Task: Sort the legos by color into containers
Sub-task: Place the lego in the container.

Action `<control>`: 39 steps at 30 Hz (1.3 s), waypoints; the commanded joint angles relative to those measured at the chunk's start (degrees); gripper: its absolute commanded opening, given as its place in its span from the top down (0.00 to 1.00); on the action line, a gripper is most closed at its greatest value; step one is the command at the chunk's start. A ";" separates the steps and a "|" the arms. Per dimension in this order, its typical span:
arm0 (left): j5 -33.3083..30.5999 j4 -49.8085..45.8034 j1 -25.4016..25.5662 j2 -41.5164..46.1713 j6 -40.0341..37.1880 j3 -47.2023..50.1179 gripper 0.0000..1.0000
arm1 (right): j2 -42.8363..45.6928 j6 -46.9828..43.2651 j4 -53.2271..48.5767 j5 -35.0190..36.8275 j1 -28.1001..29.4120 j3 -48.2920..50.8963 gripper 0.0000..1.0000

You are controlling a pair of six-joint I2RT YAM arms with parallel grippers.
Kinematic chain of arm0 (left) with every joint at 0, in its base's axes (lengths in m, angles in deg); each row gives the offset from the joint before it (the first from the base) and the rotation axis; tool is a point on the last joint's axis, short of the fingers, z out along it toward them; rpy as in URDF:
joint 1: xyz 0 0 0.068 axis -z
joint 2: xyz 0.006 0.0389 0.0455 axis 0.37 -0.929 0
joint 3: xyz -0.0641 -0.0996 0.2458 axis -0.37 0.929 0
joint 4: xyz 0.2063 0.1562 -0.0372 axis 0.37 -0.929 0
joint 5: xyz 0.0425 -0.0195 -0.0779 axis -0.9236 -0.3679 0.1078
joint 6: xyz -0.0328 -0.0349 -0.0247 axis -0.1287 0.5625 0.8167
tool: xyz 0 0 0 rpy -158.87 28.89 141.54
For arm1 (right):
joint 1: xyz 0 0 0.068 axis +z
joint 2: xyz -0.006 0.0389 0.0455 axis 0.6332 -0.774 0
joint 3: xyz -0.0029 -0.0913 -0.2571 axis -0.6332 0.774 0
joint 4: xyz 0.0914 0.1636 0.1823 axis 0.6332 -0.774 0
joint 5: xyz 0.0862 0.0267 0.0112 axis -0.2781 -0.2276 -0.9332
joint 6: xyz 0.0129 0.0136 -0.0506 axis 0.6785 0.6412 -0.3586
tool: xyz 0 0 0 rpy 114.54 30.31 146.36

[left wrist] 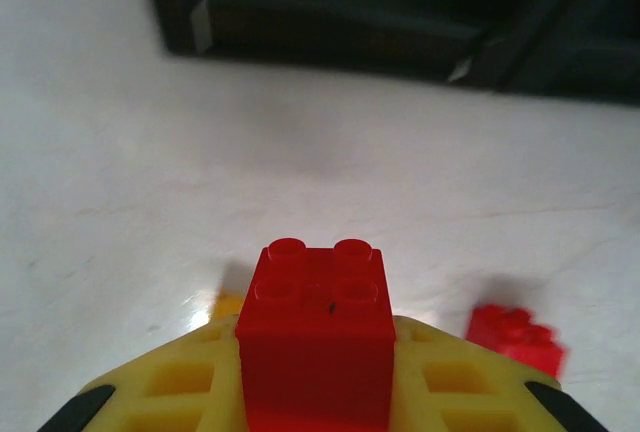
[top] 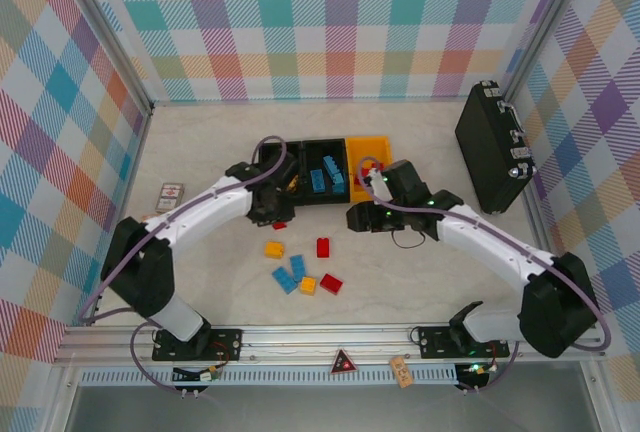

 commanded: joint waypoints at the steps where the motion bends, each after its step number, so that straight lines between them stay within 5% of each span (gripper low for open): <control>1: 0.84 2.69 1.85 -4.54 -1.89 -7.50 0.78 | 4.08 3.53 -1.43 4.26 -3.31 2.12 0.49; 23: 8.87 2.16 6.36 -39.61 -5.79 -54.65 0.78 | 12.14 5.81 -4.82 7.80 -12.78 6.04 0.44; 33: 4.20 0.12 5.97 -51.68 -7.58 -70.97 0.77 | 14.12 6.10 -5.75 7.98 -13.84 7.07 0.44; 39: 2.70 0.83 5.05 -53.73 -7.79 -72.56 0.73 | 14.17 6.23 -5.40 7.84 -14.16 7.44 0.44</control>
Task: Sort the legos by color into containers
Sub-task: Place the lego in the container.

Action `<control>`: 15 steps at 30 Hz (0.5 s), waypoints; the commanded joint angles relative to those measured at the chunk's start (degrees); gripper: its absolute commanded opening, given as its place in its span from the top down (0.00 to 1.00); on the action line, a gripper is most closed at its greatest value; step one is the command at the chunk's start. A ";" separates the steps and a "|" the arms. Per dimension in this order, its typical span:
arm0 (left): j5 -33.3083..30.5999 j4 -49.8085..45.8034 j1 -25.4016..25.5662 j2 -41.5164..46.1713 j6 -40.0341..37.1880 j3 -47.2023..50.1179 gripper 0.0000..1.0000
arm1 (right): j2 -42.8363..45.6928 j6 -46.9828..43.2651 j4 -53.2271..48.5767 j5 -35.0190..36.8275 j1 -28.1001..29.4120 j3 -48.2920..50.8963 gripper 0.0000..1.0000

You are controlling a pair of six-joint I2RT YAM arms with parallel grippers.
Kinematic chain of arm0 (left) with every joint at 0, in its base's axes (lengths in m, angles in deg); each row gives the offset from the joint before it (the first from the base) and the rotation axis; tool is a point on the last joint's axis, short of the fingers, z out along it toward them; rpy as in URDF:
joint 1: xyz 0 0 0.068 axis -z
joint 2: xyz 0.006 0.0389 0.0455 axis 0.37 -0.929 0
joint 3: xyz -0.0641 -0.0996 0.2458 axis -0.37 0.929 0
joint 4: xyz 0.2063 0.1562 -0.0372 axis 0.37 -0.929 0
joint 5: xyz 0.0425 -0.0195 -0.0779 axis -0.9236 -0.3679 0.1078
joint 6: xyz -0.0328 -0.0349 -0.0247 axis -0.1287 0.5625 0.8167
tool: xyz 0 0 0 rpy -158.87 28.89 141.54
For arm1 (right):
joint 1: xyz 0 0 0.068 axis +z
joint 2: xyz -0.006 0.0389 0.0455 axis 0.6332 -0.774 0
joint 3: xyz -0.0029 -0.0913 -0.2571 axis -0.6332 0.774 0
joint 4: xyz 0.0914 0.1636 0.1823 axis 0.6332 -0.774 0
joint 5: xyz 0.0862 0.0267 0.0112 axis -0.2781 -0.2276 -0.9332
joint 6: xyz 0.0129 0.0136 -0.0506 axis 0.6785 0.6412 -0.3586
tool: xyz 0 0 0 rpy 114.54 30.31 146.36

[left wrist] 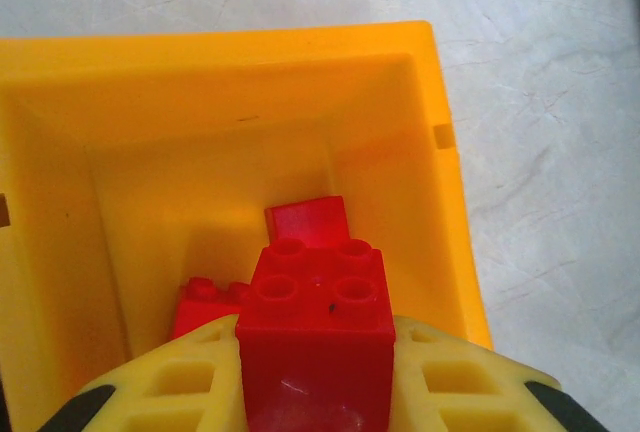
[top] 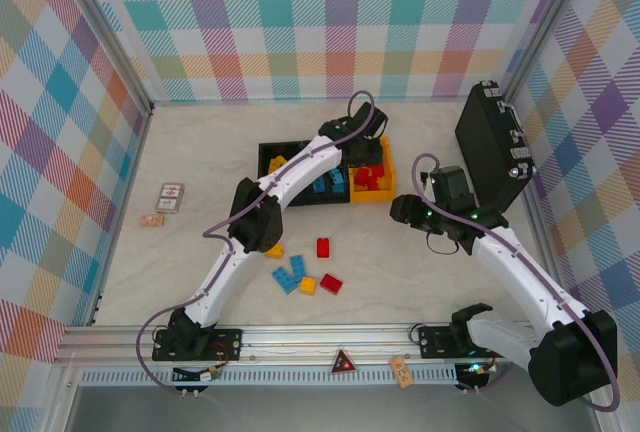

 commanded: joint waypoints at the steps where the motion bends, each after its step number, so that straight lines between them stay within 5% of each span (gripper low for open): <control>1: -1.85 -1.31 -0.81 -0.70 -1.55 -2.21 0.72 | 0.77 0.53 -0.26 -0.05 -0.64 1.07 0.44; 8: -3.31 -1.14 -1.03 0.72 -2.43 -2.18 0.44 | -0.65 0.87 1.37 -1.63 -0.71 1.04 0.44; 15: -2.70 -1.08 -0.55 3.55 -2.94 -0.44 0.44 | -1.56 0.67 1.42 -1.78 -0.72 -0.03 0.44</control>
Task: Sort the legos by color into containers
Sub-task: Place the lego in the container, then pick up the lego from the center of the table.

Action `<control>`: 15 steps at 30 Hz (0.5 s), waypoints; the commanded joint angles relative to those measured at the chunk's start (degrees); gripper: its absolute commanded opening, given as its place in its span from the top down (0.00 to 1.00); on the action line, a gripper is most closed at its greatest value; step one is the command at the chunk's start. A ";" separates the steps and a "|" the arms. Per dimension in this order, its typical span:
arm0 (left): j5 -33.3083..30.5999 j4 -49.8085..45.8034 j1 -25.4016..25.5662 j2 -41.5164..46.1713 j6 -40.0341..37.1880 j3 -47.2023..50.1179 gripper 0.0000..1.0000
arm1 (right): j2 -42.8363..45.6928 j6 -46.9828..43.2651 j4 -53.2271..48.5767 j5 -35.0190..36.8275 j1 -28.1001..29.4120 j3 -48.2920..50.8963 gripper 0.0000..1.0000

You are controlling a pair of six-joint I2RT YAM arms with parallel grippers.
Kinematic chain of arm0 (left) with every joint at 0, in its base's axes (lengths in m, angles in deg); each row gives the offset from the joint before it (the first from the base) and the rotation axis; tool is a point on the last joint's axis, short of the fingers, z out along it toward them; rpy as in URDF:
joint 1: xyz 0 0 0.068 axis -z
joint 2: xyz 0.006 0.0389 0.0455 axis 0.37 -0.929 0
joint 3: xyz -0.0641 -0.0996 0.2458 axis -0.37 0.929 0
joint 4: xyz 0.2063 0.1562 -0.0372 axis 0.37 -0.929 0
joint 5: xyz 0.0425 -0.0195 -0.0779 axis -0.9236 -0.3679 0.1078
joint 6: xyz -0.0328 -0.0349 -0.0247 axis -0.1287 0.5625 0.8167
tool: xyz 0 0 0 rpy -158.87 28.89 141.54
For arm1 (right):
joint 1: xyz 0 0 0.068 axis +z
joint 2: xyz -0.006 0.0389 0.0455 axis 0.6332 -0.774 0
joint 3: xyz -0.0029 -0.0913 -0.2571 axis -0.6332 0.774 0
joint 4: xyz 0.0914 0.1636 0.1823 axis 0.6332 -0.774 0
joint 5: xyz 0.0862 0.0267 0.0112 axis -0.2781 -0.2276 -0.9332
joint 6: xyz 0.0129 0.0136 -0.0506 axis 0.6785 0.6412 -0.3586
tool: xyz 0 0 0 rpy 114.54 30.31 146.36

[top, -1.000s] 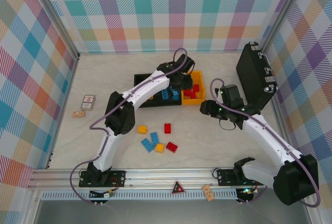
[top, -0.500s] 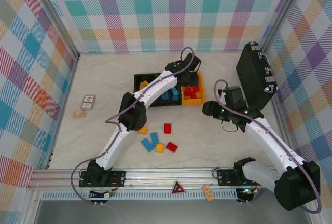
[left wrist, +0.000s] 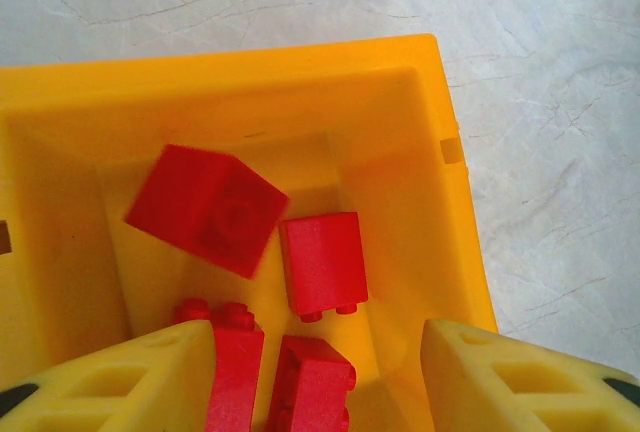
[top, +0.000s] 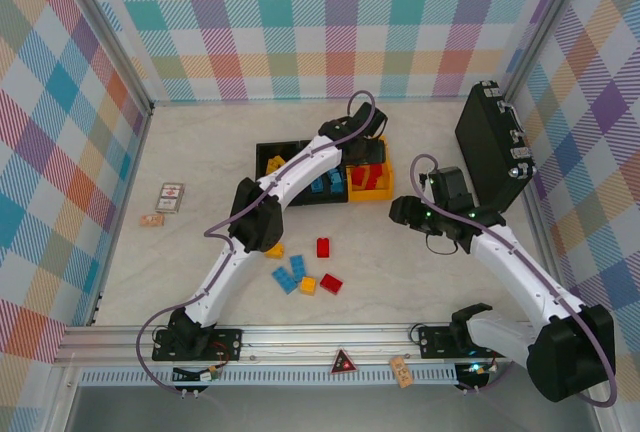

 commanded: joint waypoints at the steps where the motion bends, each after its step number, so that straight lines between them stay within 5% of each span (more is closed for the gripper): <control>1: -0.54 -1.01 -0.03 4.55 -1.51 0.43 0.44 | -0.18 0.31 0.77 -0.84 -0.37 -0.89 0.44; 15: 1.93 6.57 0.65 20.89 -1.44 22.34 0.44 | -1.02 -1.30 0.76 -6.20 -0.28 -1.93 0.43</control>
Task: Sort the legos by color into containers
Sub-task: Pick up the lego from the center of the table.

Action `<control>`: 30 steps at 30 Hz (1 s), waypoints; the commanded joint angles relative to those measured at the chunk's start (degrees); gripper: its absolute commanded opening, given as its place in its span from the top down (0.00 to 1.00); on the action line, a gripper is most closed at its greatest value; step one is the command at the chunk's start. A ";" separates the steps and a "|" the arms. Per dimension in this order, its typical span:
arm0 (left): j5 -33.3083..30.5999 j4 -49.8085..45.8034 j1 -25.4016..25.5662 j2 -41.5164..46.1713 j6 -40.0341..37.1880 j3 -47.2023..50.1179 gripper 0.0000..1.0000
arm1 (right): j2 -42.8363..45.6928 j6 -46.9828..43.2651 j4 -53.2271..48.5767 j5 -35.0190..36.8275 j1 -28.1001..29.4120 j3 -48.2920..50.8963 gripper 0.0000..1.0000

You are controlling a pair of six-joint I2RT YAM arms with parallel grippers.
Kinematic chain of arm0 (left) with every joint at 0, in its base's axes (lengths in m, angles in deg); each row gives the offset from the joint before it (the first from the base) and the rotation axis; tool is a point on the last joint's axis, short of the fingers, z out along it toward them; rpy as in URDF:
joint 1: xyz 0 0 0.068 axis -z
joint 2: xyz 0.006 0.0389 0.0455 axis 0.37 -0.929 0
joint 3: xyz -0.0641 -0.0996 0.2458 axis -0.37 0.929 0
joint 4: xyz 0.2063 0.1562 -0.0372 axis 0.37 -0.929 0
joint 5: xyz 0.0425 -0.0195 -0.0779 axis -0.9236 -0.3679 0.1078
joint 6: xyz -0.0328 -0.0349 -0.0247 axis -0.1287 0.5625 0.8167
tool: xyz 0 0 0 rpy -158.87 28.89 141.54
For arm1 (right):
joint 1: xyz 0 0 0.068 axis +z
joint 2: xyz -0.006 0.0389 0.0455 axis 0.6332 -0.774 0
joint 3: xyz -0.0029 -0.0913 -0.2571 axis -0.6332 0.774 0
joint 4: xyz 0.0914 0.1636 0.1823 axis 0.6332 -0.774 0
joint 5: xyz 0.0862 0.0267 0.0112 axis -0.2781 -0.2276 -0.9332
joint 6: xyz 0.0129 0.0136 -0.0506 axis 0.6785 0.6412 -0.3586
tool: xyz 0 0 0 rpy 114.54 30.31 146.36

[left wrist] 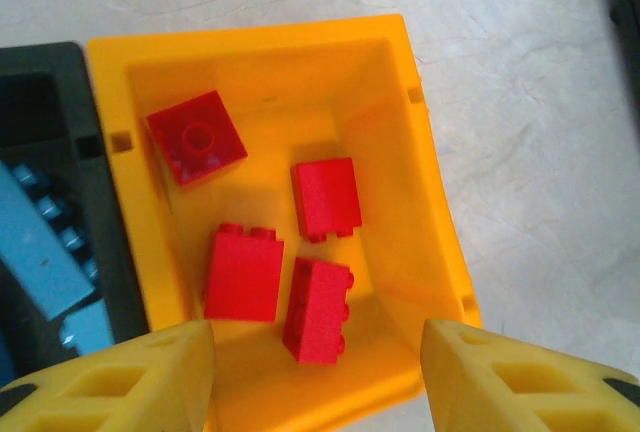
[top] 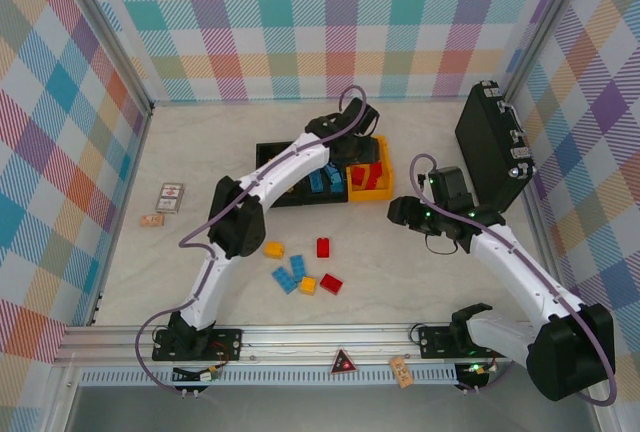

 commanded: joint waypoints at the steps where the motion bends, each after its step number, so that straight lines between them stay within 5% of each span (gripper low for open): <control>1: 0.94 4.52 0.33 7.12 -0.25 7.27 0.44 | -0.71 -1.13 0.82 -3.69 -0.20 -1.80 0.43; 17: 4.27 6.25 1.23 24.45 2.33 36.08 0.44 | -0.45 -5.41 3.80 -10.65 6.49 0.46 0.43; 30: 6.26 2.62 4.81 26.74 7.30 50.48 0.41 | 0.65 -4.65 4.03 -7.83 8.70 4.23 0.43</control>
